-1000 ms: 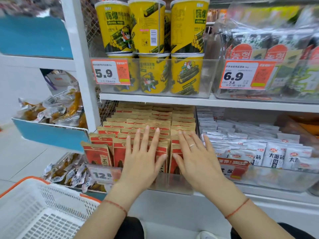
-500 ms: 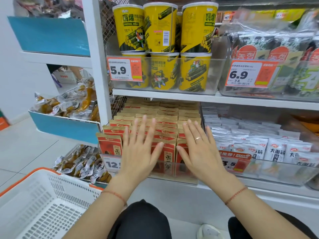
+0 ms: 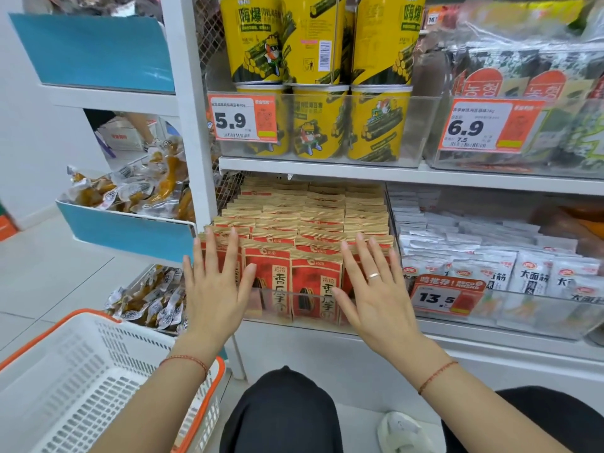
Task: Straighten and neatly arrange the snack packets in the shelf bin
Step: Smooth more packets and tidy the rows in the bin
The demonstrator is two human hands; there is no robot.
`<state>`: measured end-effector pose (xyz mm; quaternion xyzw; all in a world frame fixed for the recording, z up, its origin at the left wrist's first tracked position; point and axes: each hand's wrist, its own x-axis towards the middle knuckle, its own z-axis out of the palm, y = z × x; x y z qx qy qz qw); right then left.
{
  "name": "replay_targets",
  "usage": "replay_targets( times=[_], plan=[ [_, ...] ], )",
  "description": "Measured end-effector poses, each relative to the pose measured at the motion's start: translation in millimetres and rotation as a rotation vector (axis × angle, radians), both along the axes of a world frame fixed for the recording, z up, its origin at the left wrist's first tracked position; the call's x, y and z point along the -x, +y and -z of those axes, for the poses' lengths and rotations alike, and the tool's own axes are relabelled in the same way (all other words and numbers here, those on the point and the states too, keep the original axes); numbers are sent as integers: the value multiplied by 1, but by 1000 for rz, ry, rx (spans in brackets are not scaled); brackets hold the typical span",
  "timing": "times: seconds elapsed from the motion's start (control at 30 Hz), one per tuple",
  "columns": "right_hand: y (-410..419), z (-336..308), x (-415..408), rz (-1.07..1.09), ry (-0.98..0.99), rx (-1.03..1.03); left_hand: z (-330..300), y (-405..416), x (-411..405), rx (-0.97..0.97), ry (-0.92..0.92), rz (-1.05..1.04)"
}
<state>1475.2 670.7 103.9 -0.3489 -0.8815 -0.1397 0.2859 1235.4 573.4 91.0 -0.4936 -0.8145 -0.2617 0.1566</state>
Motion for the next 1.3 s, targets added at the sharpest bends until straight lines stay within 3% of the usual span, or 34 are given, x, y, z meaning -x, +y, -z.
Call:
replay_targets(
  times=[0.13, 0.2, 0.27, 0.53, 1.0, 1.3],
  plan=[
    [-12, 10, -17, -244, 219, -51, 4, -20, -3, -172, -41, 91],
    [-13, 16, -24, -301, 247, -87, 7, -31, -3, -226, 65, 174],
    [-11, 22, -27, -253, 200, -81, 14, -36, 1, -173, 148, 224],
    [-4, 19, -17, -92, 99, 36, 12, -25, 17, -10, 162, 189],
    [28, -15, 3, -79, 169, 78, -25, 18, 26, -111, 176, 109],
    [52, -4, 14, -36, 145, 63, -12, 49, 30, -73, 178, 54]
  ],
)
